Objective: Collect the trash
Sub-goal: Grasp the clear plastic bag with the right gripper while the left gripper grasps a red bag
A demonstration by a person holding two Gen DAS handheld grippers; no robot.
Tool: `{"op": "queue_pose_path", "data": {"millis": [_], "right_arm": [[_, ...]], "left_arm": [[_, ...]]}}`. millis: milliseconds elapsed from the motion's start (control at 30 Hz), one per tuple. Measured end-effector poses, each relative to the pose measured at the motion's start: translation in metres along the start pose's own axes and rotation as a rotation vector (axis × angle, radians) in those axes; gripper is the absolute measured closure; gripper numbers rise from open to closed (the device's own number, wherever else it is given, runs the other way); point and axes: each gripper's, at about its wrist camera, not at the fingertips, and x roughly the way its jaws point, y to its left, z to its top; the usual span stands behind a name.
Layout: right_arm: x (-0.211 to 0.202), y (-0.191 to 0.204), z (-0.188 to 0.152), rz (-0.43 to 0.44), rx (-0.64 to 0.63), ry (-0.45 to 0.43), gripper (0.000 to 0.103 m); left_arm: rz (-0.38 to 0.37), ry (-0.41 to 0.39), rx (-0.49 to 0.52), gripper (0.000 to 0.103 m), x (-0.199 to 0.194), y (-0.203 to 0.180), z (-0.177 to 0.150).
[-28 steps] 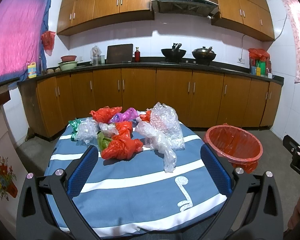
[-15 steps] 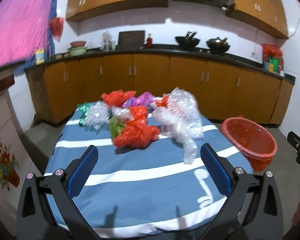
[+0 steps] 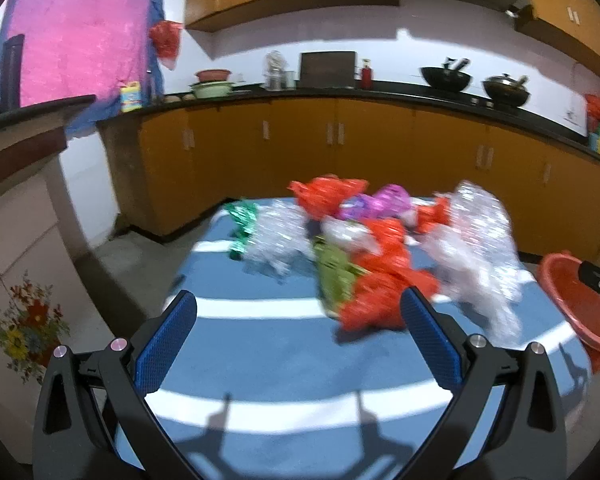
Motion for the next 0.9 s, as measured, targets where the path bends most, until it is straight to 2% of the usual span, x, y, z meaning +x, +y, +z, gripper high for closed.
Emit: {"op": "queue_pose_path", "data": {"millis": [100,233,367,467,500,533,633,800,900], "right_arm": [[0.032,0.025,0.007,0.052,-0.039,0.028,0.028],[0.074,0.048,0.004,0.059,-0.095,0.095,0.032],[0.109,0.054,-0.001,0.058,-0.097,0.191,0.038],[0.122,0.056,-0.005,0.05,-0.111,0.219,0.049],[0.126,0.057,-0.006,0.052,-0.117,0.227,0.057],[0.129,0.057,-0.007,0.058,-0.119,0.235,0.069],[0.127,0.055,-0.009,0.077,-0.124,0.231,0.078],[0.111,0.05,-0.008,0.105,-0.114,0.18,0.084],[0.096,0.043,-0.005,0.129,-0.091,0.141,0.085]], "left_arm": [[0.017,-0.001,-0.02,0.003,0.016,0.011,0.005],[0.008,-0.008,-0.016,0.004,0.035,0.016,0.008],[-0.02,-0.008,0.01,0.006,0.05,0.007,0.007],[-0.06,0.006,0.015,0.008,0.06,0.0,0.006],[-0.068,0.008,0.016,0.008,0.062,-0.002,0.005],[-0.082,0.011,0.022,0.009,0.064,-0.004,0.005],[-0.115,0.022,0.043,0.013,0.07,-0.014,0.003],[-0.172,0.05,0.079,0.023,0.078,-0.032,0.0],[-0.198,0.065,0.1,0.025,0.082,-0.043,-0.002]]}}
